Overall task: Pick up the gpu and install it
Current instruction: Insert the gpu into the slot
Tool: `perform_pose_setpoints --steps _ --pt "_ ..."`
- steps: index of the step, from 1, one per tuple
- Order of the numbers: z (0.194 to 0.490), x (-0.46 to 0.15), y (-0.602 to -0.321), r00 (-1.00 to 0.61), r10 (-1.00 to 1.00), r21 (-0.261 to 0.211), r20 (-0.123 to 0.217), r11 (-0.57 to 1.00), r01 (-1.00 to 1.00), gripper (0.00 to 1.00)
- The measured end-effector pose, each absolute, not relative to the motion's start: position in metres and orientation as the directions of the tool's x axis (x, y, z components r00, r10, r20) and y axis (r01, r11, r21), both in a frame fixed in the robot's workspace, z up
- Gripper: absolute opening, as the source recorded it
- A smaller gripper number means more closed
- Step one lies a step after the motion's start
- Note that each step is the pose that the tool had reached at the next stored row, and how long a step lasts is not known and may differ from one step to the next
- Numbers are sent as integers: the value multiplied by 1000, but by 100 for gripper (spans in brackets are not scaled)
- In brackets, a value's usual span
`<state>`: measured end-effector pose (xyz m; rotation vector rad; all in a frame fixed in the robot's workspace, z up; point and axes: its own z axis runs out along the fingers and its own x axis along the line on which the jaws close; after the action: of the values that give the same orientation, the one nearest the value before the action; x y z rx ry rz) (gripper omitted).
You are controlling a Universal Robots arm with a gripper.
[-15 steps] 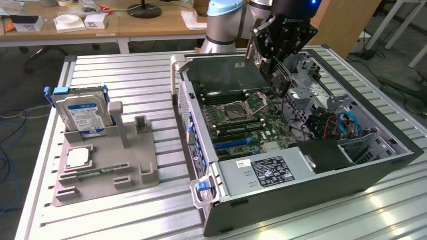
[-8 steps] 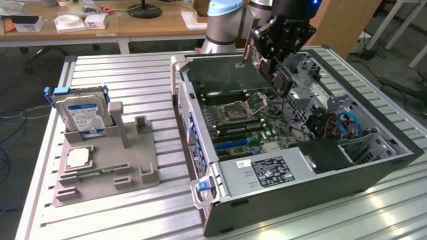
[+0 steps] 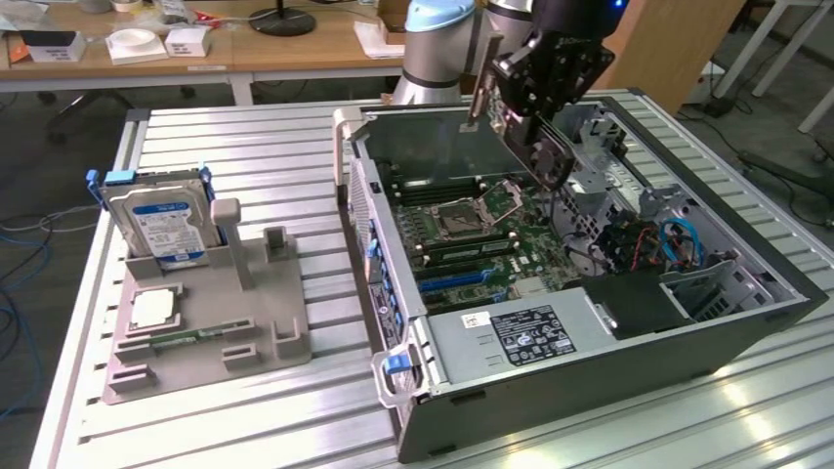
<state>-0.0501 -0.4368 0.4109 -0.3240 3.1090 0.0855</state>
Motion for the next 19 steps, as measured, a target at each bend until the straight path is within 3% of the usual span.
perform_pose_setpoints --steps 19 --pt "411 -50 -437 -969 -248 53 -20 967 -248 27"
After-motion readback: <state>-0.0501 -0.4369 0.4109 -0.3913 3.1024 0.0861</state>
